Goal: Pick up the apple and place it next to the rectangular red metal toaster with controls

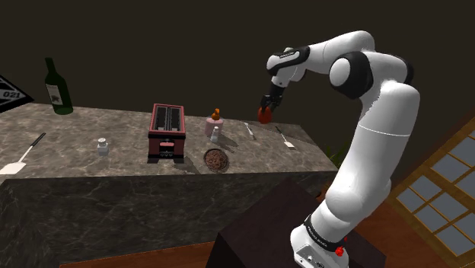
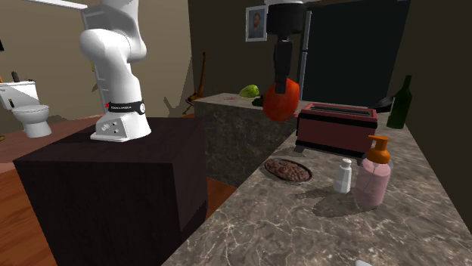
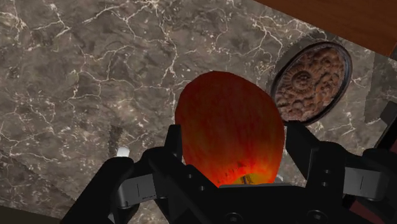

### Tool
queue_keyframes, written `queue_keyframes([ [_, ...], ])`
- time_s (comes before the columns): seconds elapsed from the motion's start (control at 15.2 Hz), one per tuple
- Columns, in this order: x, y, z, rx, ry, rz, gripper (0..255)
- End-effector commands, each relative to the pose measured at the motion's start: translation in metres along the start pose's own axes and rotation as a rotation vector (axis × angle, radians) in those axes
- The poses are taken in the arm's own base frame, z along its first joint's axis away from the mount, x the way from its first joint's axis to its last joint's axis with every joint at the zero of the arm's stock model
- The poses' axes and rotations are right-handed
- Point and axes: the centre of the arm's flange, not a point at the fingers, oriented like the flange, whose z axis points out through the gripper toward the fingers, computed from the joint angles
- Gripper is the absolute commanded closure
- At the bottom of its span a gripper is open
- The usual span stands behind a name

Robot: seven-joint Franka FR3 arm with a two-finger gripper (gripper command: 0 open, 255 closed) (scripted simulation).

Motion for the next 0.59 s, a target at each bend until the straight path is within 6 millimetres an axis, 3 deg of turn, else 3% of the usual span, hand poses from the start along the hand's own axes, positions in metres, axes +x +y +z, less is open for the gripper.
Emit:
queue_keyframes([
  [0.0,0.014,-0.023,0.004,0.0,0.0,0.001,255],
  [0.53,0.065,-0.115,0.01,0.0,0.0,0.001,255],
])
